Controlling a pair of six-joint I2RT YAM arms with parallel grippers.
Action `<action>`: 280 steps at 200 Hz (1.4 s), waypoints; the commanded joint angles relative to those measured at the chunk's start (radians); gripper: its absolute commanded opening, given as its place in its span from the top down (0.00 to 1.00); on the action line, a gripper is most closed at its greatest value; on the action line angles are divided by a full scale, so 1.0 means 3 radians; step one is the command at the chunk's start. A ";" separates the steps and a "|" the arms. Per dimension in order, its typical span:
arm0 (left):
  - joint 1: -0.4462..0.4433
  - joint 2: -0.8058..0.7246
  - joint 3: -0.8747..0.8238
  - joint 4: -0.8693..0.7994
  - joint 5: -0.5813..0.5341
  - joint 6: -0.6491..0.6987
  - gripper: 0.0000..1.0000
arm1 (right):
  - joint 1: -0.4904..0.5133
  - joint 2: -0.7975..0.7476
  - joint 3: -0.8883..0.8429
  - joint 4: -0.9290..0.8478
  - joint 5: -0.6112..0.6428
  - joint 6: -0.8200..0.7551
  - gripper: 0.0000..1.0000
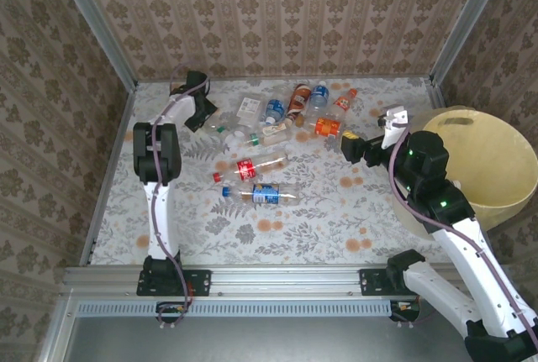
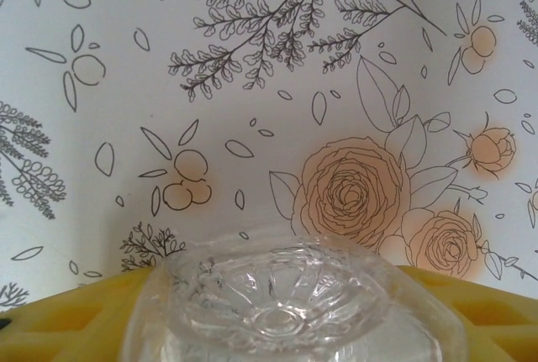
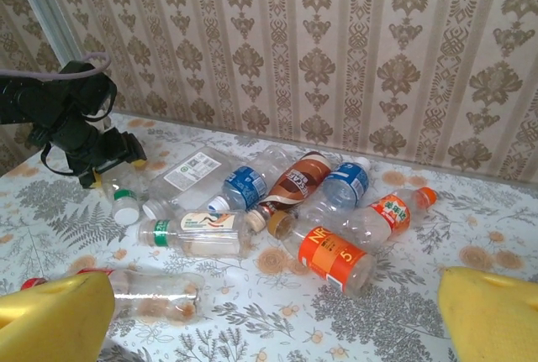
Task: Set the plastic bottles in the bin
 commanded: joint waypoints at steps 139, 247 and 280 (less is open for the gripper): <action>-0.0197 -0.1951 -0.1549 0.1141 0.0739 0.0796 0.48 | 0.0103 0.0485 0.0166 0.0339 -0.0433 0.0502 0.00; -0.1327 -0.2520 -0.1605 0.1926 0.1385 0.0637 0.46 | 0.0435 0.1364 0.0615 0.0763 -0.0934 0.1339 0.00; -0.1478 -0.2531 -0.1694 0.2299 0.1627 0.0365 0.46 | 0.0546 0.1632 0.0615 0.1075 -0.1172 0.1508 0.00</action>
